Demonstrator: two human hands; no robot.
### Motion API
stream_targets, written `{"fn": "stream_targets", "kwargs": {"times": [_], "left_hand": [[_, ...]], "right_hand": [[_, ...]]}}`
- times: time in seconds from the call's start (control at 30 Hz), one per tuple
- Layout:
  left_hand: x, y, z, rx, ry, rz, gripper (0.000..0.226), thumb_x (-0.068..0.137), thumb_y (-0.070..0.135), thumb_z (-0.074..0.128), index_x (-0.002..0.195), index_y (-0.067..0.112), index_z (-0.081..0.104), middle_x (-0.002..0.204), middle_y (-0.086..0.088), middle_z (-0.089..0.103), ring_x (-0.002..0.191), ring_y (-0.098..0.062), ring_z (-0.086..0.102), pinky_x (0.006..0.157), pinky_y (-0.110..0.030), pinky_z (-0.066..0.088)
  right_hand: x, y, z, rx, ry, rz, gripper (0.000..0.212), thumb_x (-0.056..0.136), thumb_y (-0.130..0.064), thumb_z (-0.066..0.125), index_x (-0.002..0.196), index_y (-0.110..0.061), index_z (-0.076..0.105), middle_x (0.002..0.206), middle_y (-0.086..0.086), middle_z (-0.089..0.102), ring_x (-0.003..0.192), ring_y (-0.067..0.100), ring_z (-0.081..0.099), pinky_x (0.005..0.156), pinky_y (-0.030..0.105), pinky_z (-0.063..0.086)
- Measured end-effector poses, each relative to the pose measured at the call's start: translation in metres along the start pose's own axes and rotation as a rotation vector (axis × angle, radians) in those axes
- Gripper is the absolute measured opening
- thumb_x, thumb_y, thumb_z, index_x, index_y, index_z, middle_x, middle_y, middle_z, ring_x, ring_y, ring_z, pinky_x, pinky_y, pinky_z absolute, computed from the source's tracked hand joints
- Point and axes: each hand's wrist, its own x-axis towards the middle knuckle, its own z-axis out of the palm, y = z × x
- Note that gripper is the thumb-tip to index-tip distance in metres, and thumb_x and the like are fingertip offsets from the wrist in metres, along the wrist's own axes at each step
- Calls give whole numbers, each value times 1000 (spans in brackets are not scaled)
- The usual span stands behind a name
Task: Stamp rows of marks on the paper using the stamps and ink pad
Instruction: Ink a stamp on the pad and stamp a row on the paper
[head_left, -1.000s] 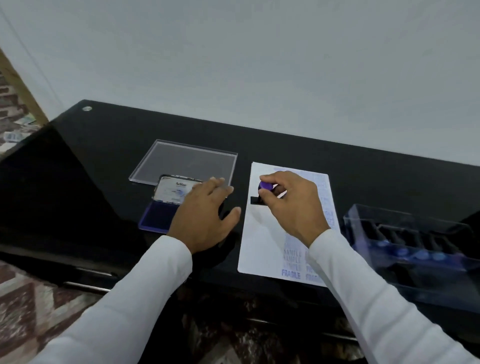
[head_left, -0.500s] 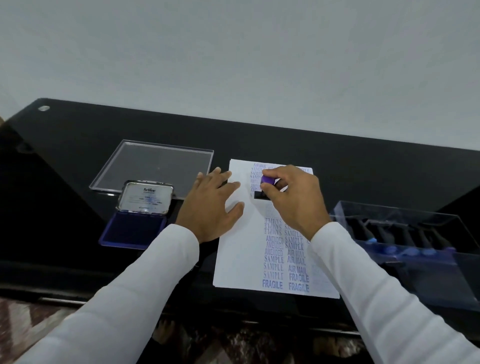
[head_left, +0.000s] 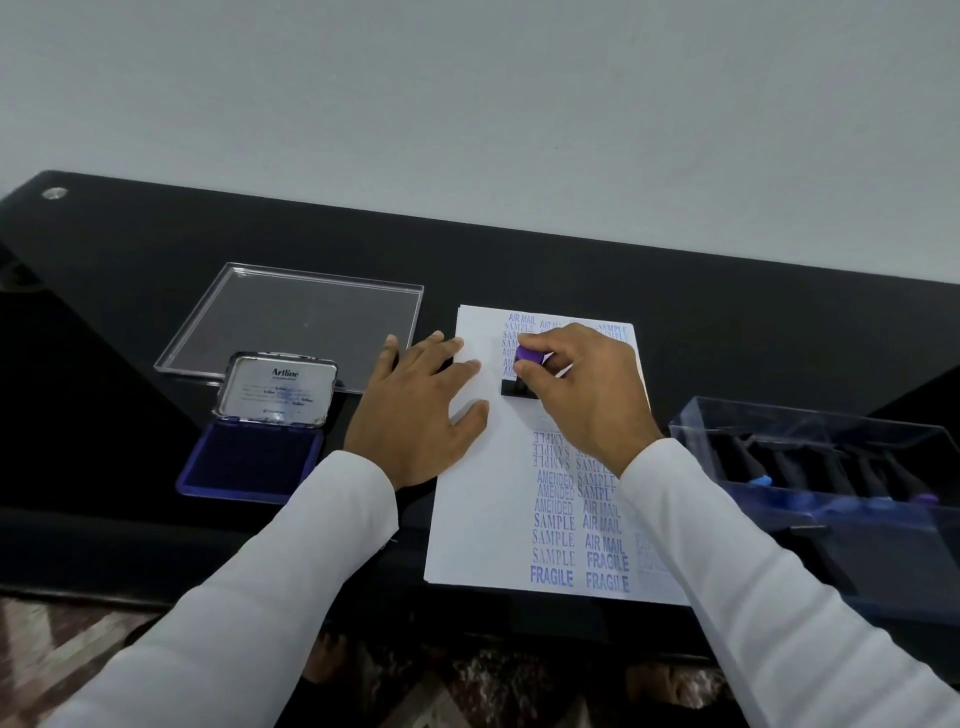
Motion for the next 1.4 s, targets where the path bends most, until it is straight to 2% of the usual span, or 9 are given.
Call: {"fn": "stream_targets", "kwargs": {"times": [0.37,0.77,1.07,1.3,1.4], "left_hand": [[0,0,1,-1,7,-7,57,93,59,43,136,27,60,151,0,49,146,-22,36,123,-58,15],[1,-1,2,-1,11,-9,56,93,59,43,135,27,61,151,1,50,144,-21,39,123,-57,16],[0,1,1,-11,-3,-16,57,93,60,42,137,28,60,152,1,48,145,-22,38,123,-56,16],[0,1,0,-18,-4,-18,57,93,60,41,137,28,60,152,2,48,145,-22,38,123,-57,16],[0,1,-1,-17,-4,-16,58,93,60,41,137,27,60,152,1,48,145,-22,38,123,-57,16]], "right_hand": [[-1,-2,5,37,13,-2,27,88,-25,73,114,-18,74,106,-3,71,82,9,64,86,27,55],[4,1,3,44,-20,-11,22,86,-22,76,107,-17,76,101,-3,71,77,9,64,83,27,55],[4,2,-1,53,-81,-5,16,84,-23,78,99,-20,75,93,-8,68,77,8,63,73,8,45],[6,3,1,57,-60,1,24,86,-25,76,108,-18,76,101,-7,71,78,7,63,80,19,51],[5,3,0,68,-64,10,26,85,-26,77,110,-18,76,104,-7,71,78,6,63,79,16,50]]}}
